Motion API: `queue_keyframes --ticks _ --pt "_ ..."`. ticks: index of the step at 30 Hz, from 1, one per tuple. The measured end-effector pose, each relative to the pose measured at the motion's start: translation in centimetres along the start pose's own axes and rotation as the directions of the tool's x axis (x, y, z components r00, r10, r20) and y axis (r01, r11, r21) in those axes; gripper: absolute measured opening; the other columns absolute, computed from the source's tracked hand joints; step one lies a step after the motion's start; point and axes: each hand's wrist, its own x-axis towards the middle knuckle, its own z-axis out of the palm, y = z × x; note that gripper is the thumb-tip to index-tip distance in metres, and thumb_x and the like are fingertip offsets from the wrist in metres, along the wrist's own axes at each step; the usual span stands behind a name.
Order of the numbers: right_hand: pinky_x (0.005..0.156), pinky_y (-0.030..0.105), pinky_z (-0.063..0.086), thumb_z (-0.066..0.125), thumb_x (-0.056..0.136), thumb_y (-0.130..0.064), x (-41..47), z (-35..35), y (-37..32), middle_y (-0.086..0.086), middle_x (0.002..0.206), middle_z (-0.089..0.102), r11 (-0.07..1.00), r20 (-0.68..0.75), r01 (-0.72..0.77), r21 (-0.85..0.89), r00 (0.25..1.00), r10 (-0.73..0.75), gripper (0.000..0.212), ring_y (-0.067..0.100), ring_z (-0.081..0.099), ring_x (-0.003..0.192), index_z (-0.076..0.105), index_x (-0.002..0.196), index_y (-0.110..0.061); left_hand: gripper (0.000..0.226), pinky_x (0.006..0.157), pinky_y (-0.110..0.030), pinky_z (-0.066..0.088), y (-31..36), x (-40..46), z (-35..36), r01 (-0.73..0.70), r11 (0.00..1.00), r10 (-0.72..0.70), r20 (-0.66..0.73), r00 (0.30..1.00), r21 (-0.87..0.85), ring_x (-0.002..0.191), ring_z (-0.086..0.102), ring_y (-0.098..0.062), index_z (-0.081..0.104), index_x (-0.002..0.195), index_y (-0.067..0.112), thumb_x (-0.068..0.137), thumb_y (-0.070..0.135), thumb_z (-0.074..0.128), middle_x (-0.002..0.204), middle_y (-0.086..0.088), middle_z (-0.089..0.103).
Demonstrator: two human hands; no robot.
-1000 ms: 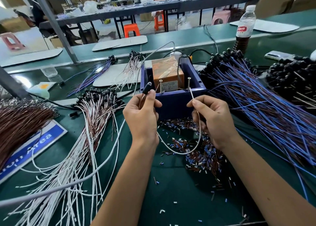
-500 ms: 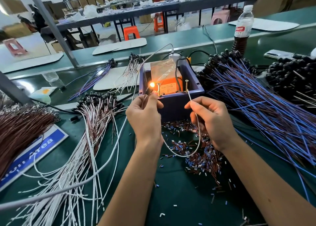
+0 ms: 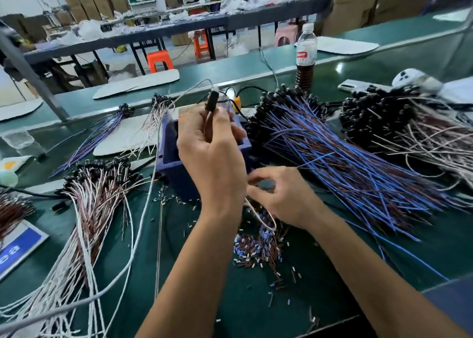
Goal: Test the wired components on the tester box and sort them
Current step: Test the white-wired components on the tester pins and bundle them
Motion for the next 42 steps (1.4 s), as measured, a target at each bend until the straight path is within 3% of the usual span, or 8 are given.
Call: queue_keyframes --ticks 6,13,17,20,27,32,39,42 --pt "0.072 0.019 0.047 0.063 0.101 -0.039 -2.1 -9.0 0.2 -0.009 0.089 0.073 0.966 -0.534 -0.069 -0.249 0.842 -0.077 0.026 -0.002 0.06 0.074 0.077 0.098 -0.017 0.023 0.054 -0.039 0.029 1.3 -0.2 5.0 0.049 0.999 -0.049 0.203 0.978 0.008 0.058 0.039 -0.016 0.068 0.081 0.014 0.094 0.026 0.054 0.071 -0.005 0.053" --pt "0.093 0.035 0.041 0.04 0.109 -0.037 -3.7 -14.9 -2.1 0.004 0.114 0.069 0.875 -0.601 -0.051 -0.481 0.746 -0.287 0.039 0.024 0.057 0.109 0.064 0.127 -0.012 0.025 0.056 -0.041 0.038 2.9 -2.2 14.2 -0.162 0.987 0.156 0.397 0.904 -0.019 0.058 0.045 -0.014 0.066 0.081 0.013 0.1 0.016 0.05 0.062 0.008 0.054" --pt "0.075 0.02 0.051 0.04 0.111 -0.021 -4.4 -16.3 -2.1 -0.017 0.091 0.07 0.964 -0.409 0.201 0.175 0.905 -0.115 0.026 -0.001 0.064 0.083 0.066 0.111 -0.019 0.024 0.062 -0.033 0.034 3.5 -4.0 18.3 -0.138 0.982 0.18 0.436 0.882 -0.127 0.059 0.045 -0.014 0.065 0.082 0.01 0.101 0.013 0.049 0.06 0.012 0.049" --pt "0.05 0.016 0.044 0.044 0.112 -0.016 -5.3 -17.3 -1.9 -0.012 0.064 0.057 0.886 -0.487 0.23 0.402 0.873 -0.006 0.028 0.002 0.049 0.051 0.063 0.092 -0.021 0.026 0.06 -0.032 0.032 4.4 -5.1 20.6 -0.037 0.966 0.149 0.437 0.887 -0.256 0.058 0.041 -0.019 0.063 0.083 0.008 0.103 0.009 0.046 0.061 0.003 0.047" --pt "0.056 0.021 0.036 0.061 0.099 -0.053 -9.5 -27.8 -1.0 -0.015 0.064 0.06 0.855 -0.648 -0.125 -0.504 0.709 -0.278 0.033 0.001 0.053 0.057 0.072 0.088 -0.024 0.027 0.074 -0.039 0.046 4.6 -5.7 23.1 0.047 0.98 0.064 0.53 0.845 -0.193 0.077 0.056 -0.015 0.066 0.084 0.017 0.107 0.016 0.052 0.083 -0.001 0.065" --pt "0.067 0.035 0.043 0.065 0.093 -0.053 -11.5 -32.8 1.4 0.005 0.074 0.068 0.675 -0.617 -0.354 -0.648 0.762 -0.193 0.038 0.028 0.061 0.071 0.079 0.099 -0.018 0.029 0.053 -0.028 0.04 1.6 -7.1 25.2 0.419 0.908 -0.327 0.661 0.676 0.02 0.053 0.045 -0.015 0.067 0.08 0.01 0.106 0.019 0.058 0.063 -0.002 0.055" --pt "0.078 0.046 0.055 0.061 0.101 -0.043 -8.6 -31.7 7.6 0.018 0.103 0.074 0.51 -0.666 -0.56 -0.653 0.745 -0.034 0.031 0.041 0.067 0.094 0.079 0.108 -0.019 0.02 0.055 -0.017 0.055 -2.0 -8.0 28.4 0.887 0.46 -0.608 0.711 0.353 -0.047 0.075 0.059 -0.014 0.062 0.118 -0.015 0.102 -0.006 0.053 0.104 -0.018 0.064" --pt "0.1 0.051 0.046 0.037 0.103 -0.066 -7.3 -29.9 11.1 0.021 0.138 0.055 0.28 -0.533 -0.654 -0.703 0.745 0.401 0.06 0.04 0.052 0.126 0.054 0.145 -0.027 0.025 0.061 -0.022 0.059 -4.0 -8.1 27.3 0.856 0.51 -0.657 0.68 0.326 0.083 0.08 0.063 -0.017 0.055 0.125 -0.008 0.1 -0.01 0.052 0.107 -0.016 0.067"
